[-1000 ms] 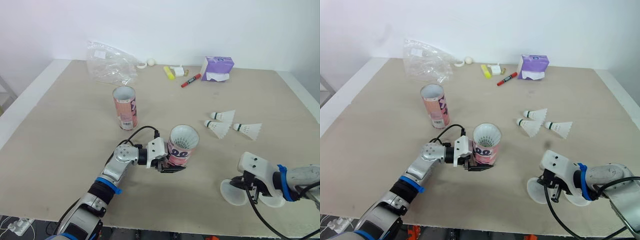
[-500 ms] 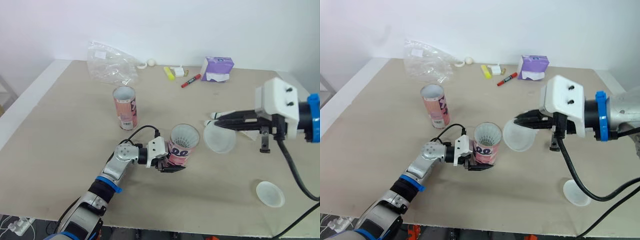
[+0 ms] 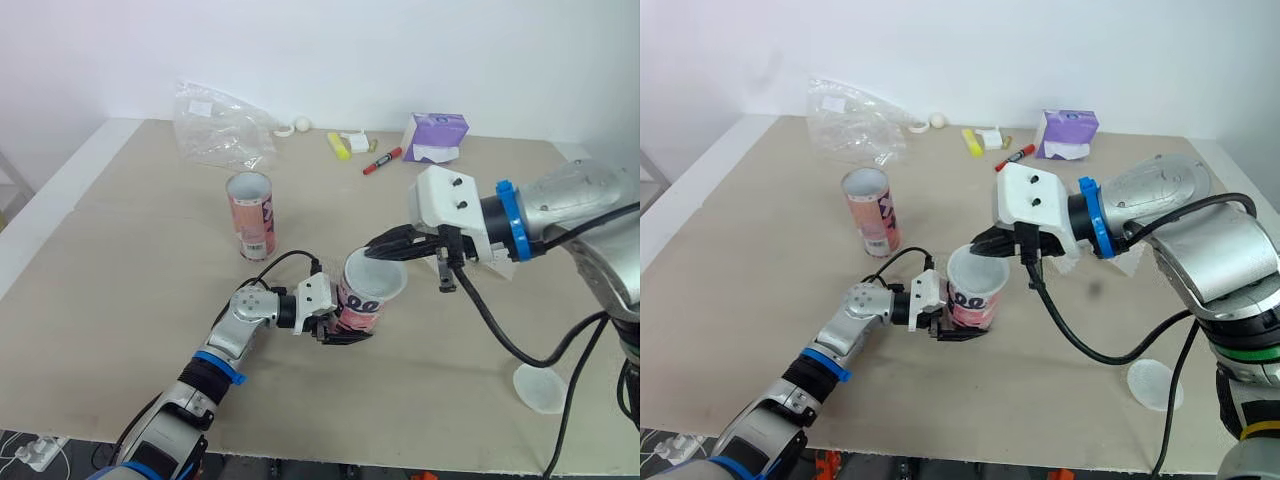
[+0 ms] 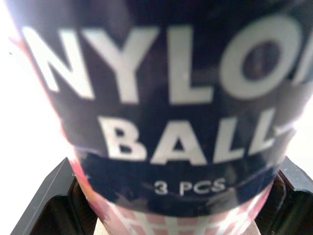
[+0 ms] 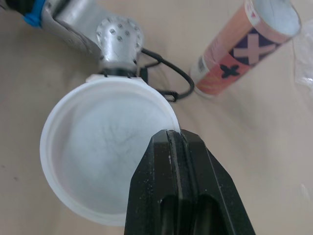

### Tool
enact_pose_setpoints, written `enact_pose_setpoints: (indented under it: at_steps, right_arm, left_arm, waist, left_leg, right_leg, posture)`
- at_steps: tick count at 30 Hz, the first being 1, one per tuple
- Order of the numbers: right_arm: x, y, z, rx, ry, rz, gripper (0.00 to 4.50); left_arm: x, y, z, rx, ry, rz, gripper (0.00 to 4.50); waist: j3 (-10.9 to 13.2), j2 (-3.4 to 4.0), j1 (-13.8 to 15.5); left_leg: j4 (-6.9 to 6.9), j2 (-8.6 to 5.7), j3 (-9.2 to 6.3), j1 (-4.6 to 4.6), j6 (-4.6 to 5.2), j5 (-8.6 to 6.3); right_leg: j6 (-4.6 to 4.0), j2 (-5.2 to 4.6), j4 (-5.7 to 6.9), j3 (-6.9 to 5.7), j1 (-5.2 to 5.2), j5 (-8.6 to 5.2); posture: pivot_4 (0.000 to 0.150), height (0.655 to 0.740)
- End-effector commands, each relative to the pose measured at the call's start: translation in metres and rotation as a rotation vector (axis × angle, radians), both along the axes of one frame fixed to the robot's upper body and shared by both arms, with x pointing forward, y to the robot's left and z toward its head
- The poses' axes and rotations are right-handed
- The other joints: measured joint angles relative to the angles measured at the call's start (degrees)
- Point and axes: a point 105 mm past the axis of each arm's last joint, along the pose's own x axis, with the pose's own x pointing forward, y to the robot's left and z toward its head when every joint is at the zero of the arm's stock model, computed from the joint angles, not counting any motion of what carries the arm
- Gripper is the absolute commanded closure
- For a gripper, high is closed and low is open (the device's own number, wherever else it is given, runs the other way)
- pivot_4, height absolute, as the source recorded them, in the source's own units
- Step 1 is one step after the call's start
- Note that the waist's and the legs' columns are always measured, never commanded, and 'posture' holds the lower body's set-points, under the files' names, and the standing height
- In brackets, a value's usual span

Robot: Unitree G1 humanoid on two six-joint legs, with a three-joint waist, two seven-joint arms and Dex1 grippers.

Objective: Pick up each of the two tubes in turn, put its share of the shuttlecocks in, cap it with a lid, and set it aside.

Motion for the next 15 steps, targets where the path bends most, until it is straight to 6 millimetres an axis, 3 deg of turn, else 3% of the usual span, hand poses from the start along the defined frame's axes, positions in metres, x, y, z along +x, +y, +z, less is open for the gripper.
enact_pose_setpoints:
  at_steps: [1,15]
  right_arm:
    - [0.0027,0.0004,0.0063,-0.015,-0.048,0.018,4.48]
    - [0.0107,0.0031,0.0118,-0.016,-0.101,0.035,4.48]
  left_arm:
    - [-0.0039,0.003,-0.0217,0.081,0.049,0.006,0.84]
    - [-0.0027,0.0023,-0.0217,0.076,0.061,0.017,0.84]
  waist:
    - [0.0,0.0,0.0]
    - [-0.01,0.02,-0.01]
  left_leg:
    - [0.0,0.0,0.0,0.0,0.0,0.0]
    - [0.0,0.01,0.0,0.02,-0.03,0.04]
  right_leg:
    - [0.0,0.0,0.0,0.0,0.0,0.01]
    - [-0.05,0.02,0.01,0.0,0.0,0.09]
  posture:
    - [0.15,0.74]
    - [0.15,0.74]
